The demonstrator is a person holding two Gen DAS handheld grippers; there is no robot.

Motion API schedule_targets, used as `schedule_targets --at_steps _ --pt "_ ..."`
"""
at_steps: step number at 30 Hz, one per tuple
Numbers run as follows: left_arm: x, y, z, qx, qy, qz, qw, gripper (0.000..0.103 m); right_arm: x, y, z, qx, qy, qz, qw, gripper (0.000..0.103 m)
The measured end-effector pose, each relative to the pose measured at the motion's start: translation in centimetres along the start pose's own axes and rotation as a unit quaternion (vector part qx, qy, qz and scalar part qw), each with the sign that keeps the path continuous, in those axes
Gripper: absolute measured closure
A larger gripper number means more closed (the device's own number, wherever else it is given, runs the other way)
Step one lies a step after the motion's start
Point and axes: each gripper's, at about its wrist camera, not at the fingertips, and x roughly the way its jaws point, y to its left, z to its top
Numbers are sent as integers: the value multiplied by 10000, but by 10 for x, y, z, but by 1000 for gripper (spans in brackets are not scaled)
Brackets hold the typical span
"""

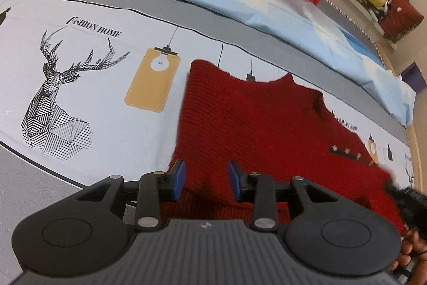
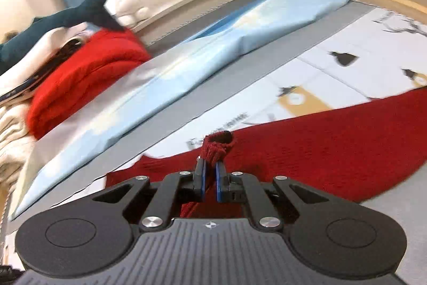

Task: Fold small clothes

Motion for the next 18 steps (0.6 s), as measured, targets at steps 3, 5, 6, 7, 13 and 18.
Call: schedule_targets --at_steps 3,5,6,7,13,18 --pt "8 -2 -3 75 92 57 9999 64 27 -33 -7 485 903 -700 9923 91" --pt "14 -3 -6 124 161 95 9997 64 33 -50 -11 866 1130 -923 9855 91" --pt "18 -4 -7 148 200 112 9996 64 32 -53 -10 905 1076 -937 9856 91" --pt "20 -4 -9 162 233 127 9995 64 29 -51 -7 829 950 -878 9881 91" --pt "31 -10 -14 257 340 193 9989 64 39 -51 2 659 1083 127 9919 64" --pt "29 -18 -15 386 234 108 9989 64 57 -84 -1 1190 1676 -386 9779 65"
